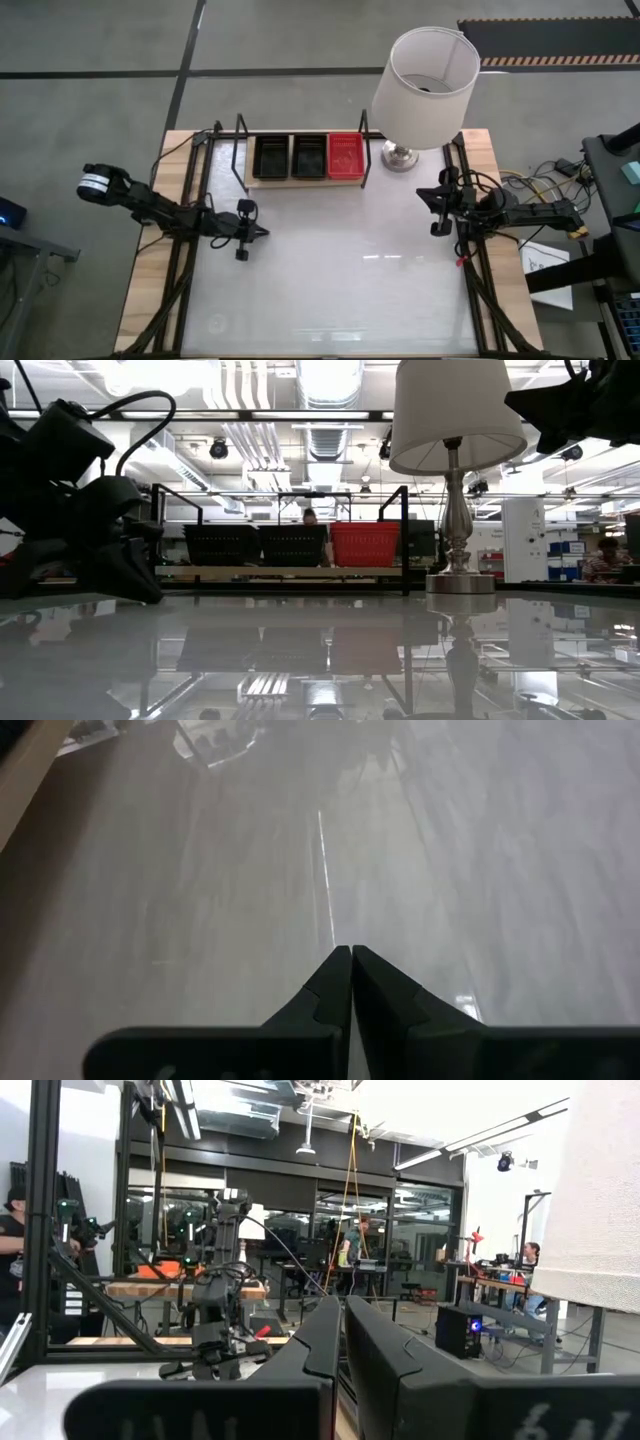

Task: Stack baskets on shelf by color
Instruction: Return to Home Position

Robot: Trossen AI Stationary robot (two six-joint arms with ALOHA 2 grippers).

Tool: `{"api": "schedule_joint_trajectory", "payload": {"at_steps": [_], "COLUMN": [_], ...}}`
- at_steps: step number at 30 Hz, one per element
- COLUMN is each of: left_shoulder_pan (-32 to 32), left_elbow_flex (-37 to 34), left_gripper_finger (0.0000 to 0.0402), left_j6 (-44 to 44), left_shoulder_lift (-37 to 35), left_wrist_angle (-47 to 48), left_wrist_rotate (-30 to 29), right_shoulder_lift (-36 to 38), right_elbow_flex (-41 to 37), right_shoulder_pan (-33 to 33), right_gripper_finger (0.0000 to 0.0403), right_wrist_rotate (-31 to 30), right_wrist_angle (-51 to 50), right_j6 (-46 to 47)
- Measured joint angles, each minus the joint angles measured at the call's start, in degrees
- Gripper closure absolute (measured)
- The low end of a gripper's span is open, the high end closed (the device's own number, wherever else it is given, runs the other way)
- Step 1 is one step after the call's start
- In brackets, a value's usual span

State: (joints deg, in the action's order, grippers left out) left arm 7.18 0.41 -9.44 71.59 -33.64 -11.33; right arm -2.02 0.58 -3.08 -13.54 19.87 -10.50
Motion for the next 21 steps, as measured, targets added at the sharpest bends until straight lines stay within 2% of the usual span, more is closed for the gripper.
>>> {"api": "schedule_joint_trajectory", "payload": {"at_steps": [3,12,21], "left_shoulder_pan": [0.00,-0.04,-0.04], "left_elbow_flex": [0.37,0.43,0.43], "left_gripper_finger": [0.0402,0.0402,0.0402], "left_j6": [0.00,-0.01,-0.01], "left_shoulder_lift": [0.33,-0.05,0.01], "left_wrist_angle": [0.04,-7.46,-7.79], "left_wrist_rotate": [-0.02,0.02,0.02], "right_shoulder_lift": [-0.02,-0.02,-0.02], "right_elbow_flex": [0.00,0.00,0.00], "right_shoulder_pan": [0.01,0.00,0.01], "right_gripper_finger": [0.0390,0.0390,0.0390], "right_wrist_rotate": [0.00,-0.02,-0.02], "right_wrist_angle": [-0.01,0.01,0.01], "right_j6": [0.00,0.01,0.01]}}
